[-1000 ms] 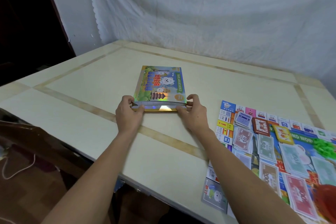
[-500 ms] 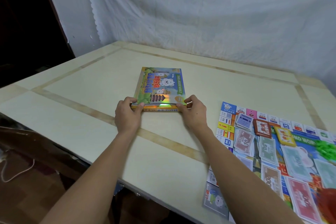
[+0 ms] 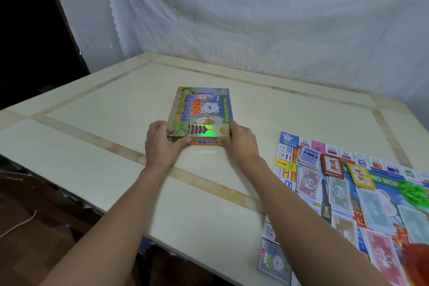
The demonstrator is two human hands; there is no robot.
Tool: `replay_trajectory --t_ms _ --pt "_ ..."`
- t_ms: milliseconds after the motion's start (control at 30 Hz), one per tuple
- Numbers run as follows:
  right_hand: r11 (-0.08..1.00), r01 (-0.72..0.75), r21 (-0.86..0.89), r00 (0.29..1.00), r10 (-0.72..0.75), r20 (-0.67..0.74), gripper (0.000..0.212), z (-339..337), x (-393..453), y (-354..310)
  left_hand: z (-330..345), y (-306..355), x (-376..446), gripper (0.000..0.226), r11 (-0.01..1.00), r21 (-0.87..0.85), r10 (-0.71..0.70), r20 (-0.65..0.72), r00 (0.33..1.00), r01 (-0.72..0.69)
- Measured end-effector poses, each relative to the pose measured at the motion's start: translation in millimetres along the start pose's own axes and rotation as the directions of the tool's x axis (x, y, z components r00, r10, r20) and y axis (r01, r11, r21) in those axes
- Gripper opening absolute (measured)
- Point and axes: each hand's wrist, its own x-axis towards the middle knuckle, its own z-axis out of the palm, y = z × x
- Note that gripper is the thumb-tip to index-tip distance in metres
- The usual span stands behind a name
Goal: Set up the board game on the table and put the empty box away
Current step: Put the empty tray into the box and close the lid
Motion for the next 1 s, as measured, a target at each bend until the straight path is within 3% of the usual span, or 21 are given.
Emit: replay_trajectory --t_ms 100,167,267,333,400,500,567,667,767,900,1000 --pt "0.992 -0.016 -0.123 0.999 0.021 0.042 0.037 -2 -1 -8 0 4 -4 0.051 0.998 0.03 0.056 0.042 0.998 -0.057" --pt "0.943 -0.011 -0.333 0.997 0.035 0.066 0.037 -8 -2 -14 -1 6 -6 0.051 0.993 0.093 0.072 0.041 0.997 -0.076" --pt "0.806 0.076 -0.587 0.993 -0.009 0.116 0.031 -16 -2 -30 -3 15 -15 0.054 0.931 0.341 0.122 0.048 0.991 -0.131" --pt "0.803 0.227 -0.552 0.971 -0.144 0.189 0.032 -18 -7 -39 -6 29 -24 0.052 0.841 0.508 0.161 0.088 0.983 -0.184" --pt "0.827 0.357 -0.435 0.93 -0.268 0.253 0.031 -13 -14 -41 -11 41 -29 0.043 0.84 0.479 0.202 0.159 0.966 -0.255" --pt "0.956 0.182 -0.23 0.962 -0.125 0.242 0.024 -15 -18 -36 -29 40 -28 0.027 0.932 0.159 0.262 0.324 0.909 -0.325" --pt "0.98 0.059 -0.191 0.965 -0.007 0.261 0.03 -23 -18 -33 -39 33 -22 0.031 0.916 0.057 0.344 0.395 0.852 -0.396" --pt "0.959 0.054 -0.279 0.957 0.03 0.29 0.06 -35 -20 -31 -41 22 -6 0.044 0.839 0.198 0.402 0.404 0.822 -0.507" --pt "0.916 0.146 -0.374 0.944 -0.017 0.328 0.068 -36 -21 -27 -38 20 8 0.049 0.807 0.405 0.237 0.443 0.865 -0.429" --pt "0.918 0.158 -0.365 0.933 -0.018 0.359 0.048 -42 -13 -19 -29 17 24 0.045 0.726 0.547 0.11 0.507 0.855 -0.417" --pt "0.923 0.143 -0.358 0.943 -0.017 0.333 0.025 -46 -2 -5 -17 22 29 0.039 0.722 0.533 0.154 0.497 0.854 -0.441"
